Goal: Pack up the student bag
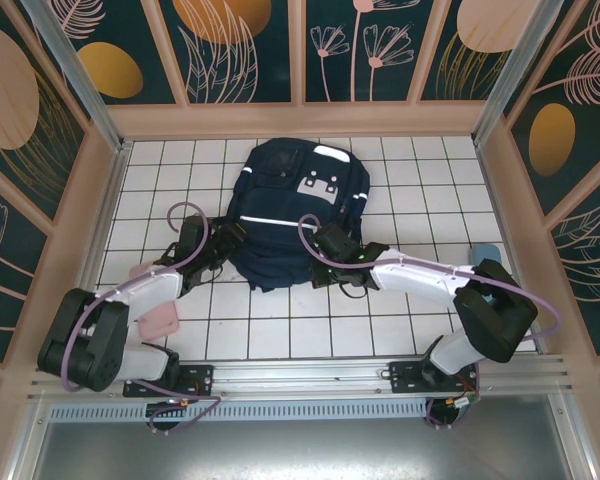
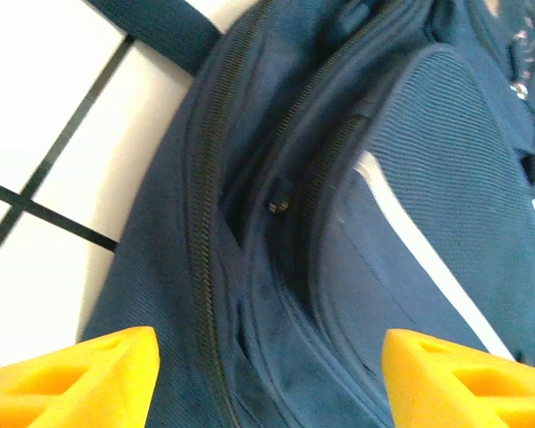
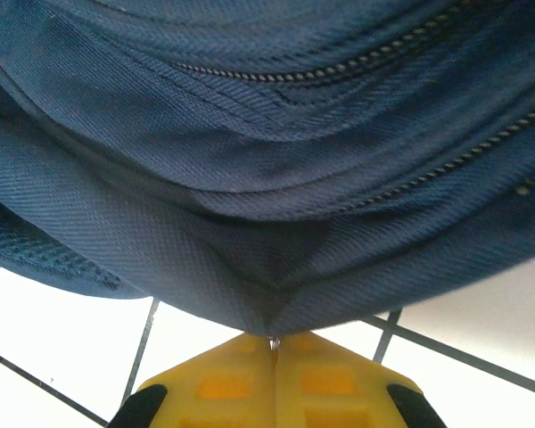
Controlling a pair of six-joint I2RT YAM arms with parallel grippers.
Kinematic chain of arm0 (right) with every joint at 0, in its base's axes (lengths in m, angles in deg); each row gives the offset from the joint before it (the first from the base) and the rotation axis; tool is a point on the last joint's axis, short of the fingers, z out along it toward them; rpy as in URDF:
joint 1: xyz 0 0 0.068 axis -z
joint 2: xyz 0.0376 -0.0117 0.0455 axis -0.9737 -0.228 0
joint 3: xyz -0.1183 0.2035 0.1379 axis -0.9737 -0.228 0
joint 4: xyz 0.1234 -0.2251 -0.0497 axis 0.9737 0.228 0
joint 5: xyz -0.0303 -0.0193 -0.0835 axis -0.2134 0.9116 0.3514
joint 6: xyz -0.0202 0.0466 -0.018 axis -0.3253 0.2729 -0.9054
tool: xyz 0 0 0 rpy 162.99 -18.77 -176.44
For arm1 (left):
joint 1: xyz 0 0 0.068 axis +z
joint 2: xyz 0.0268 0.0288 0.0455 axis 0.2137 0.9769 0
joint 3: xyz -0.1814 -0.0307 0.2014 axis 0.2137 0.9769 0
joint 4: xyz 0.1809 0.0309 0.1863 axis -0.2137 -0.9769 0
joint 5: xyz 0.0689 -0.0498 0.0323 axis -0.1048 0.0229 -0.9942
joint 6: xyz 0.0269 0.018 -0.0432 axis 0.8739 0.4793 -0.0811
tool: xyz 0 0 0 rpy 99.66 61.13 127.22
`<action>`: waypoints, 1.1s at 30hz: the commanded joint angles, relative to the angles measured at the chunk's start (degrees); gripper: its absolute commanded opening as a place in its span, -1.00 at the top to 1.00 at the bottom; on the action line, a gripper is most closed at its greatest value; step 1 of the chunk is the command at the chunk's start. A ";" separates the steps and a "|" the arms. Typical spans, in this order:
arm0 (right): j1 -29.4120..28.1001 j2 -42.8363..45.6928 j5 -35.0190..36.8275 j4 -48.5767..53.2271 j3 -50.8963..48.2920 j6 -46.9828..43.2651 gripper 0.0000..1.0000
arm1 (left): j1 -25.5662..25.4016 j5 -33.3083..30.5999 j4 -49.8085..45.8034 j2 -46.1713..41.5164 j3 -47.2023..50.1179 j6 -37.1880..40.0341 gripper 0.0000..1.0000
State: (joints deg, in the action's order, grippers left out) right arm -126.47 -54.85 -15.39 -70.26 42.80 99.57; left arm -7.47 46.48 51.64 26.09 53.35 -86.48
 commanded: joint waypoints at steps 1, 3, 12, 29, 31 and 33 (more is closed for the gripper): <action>-0.98 -1.15 -2.35 -3.38 1.92 1.31 1.00 | -1.43 2.39 -5.00 -3.78 -0.20 -0.09 -0.34; -0.98 -1.45 -2.21 -3.63 1.94 1.28 1.00 | -2.68 3.05 -7.19 -5.15 -1.00 -1.06 -0.34; -0.96 -1.74 -0.83 -3.84 2.52 1.52 1.00 | -7.26 3.35 -5.32 -7.07 1.91 -10.04 -0.30; -0.98 -0.19 1.26 -2.22 2.35 1.95 1.00 | -7.70 2.33 -2.87 4.22 -2.13 -10.13 0.23; -0.87 0.44 2.50 -1.49 2.36 1.24 1.00 | -7.70 0.66 -1.98 3.95 -0.90 -11.55 0.39; -0.56 0.72 3.09 -0.50 2.51 0.46 1.00 | -7.70 -1.01 -1.63 3.51 0.03 -12.16 0.54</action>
State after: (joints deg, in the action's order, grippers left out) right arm -126.82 -56.09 -14.58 -71.49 43.43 100.75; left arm -14.84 49.04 47.48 29.41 52.37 -97.02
